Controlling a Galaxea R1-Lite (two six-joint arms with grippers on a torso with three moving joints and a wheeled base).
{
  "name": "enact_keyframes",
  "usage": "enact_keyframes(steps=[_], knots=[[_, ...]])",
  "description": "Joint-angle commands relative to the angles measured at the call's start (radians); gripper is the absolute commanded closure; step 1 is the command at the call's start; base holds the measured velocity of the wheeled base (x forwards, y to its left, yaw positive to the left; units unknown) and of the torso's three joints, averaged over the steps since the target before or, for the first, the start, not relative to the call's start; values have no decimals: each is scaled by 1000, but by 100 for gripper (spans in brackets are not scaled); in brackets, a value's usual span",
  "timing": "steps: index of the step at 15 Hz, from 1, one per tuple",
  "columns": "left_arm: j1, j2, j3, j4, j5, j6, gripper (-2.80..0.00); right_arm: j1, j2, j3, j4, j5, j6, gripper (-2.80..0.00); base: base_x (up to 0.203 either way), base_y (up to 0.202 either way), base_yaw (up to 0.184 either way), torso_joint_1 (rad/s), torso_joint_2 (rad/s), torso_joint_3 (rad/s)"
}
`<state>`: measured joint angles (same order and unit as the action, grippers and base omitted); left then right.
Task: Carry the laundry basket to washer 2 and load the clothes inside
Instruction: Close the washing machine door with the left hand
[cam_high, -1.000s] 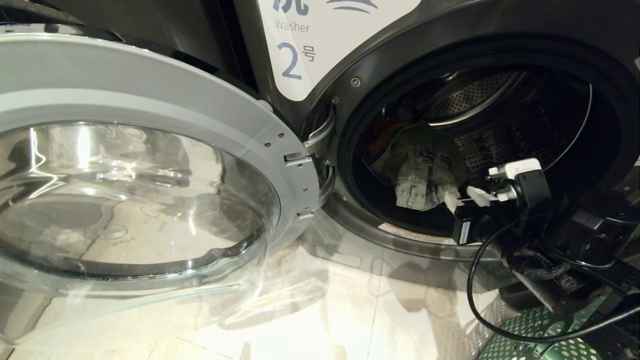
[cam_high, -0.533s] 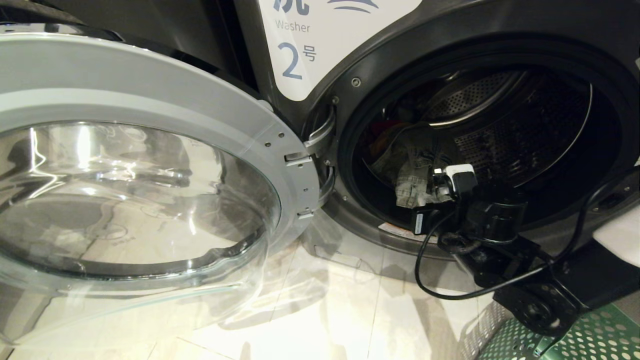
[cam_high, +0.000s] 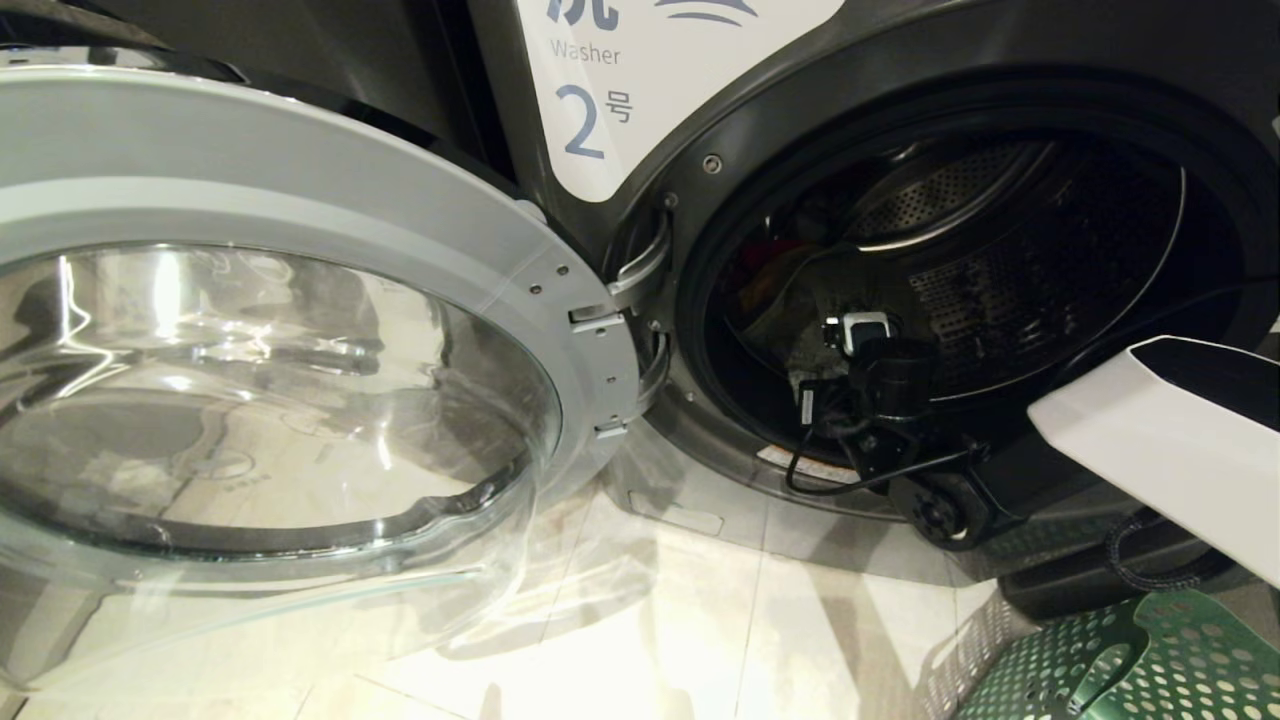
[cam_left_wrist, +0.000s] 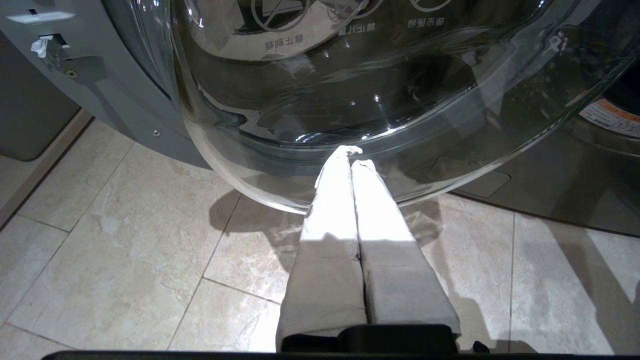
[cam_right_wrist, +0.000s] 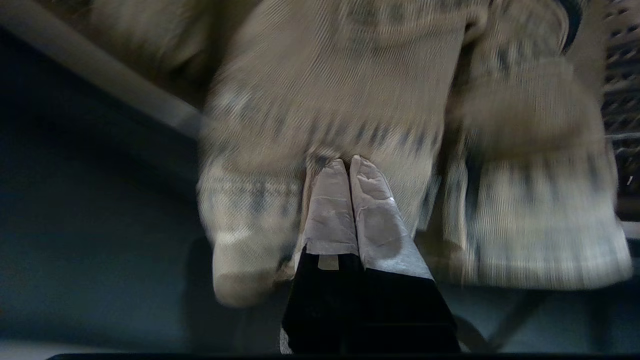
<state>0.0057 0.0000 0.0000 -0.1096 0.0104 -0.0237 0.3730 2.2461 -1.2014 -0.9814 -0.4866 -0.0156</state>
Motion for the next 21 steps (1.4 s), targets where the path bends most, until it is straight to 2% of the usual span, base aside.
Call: enact_keyframes(steps=[1,6,9,12,14,16,21], knots=[[0,0,40,-1,0,-1,0,-22,85,-125,3,-24,-19,0,0,0,0,0,0,0],[1,1,40,-1,1,-1,0,-124,220,-416,13,-87,-157,0,0,0,0,0,0,0],[0,0,40,-1,2,-1,0,-166,281,-542,24,-161,-220,0,0,0,0,0,0,0],[0,0,40,-1,0,1,0,-184,274,-597,23,-177,-243,0,0,0,0,0,0,0],[1,0,40,-1,1,-1,0,-182,208,-585,23,-174,-223,0,0,0,0,0,0,0],[0,0,40,-1,1,-1,0,-166,106,-516,23,-170,-181,0,0,0,0,0,0,0],[0,0,40,-1,0,-1,0,-70,-167,-63,-5,-153,-106,0,0,0,0,0,0,0]])
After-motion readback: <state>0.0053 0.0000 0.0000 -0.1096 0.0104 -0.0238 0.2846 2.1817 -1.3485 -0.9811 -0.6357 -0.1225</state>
